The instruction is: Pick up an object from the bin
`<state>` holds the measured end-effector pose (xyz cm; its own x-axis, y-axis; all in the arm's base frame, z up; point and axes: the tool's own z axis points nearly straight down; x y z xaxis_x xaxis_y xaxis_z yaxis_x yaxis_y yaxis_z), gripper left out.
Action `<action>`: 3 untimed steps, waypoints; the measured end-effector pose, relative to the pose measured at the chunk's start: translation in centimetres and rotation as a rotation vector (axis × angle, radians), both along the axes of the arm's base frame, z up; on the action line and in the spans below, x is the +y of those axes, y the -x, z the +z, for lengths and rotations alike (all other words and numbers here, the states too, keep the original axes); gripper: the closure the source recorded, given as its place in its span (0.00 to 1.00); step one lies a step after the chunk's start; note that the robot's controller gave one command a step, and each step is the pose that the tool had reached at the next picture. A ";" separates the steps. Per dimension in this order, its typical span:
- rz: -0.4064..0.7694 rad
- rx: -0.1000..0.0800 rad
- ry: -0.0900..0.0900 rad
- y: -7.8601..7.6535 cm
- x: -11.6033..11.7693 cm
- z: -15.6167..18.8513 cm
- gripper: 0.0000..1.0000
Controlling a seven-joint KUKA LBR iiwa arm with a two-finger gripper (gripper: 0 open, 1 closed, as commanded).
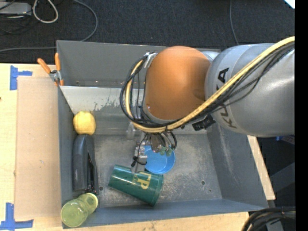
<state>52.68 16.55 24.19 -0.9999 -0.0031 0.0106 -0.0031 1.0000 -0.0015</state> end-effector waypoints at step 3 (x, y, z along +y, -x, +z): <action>0.121 -0.018 -0.004 -1.6 -9.9 -17.3 0.00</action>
Offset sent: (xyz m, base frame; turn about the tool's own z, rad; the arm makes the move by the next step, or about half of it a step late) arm -0.0280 -0.0499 -0.1719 0.1056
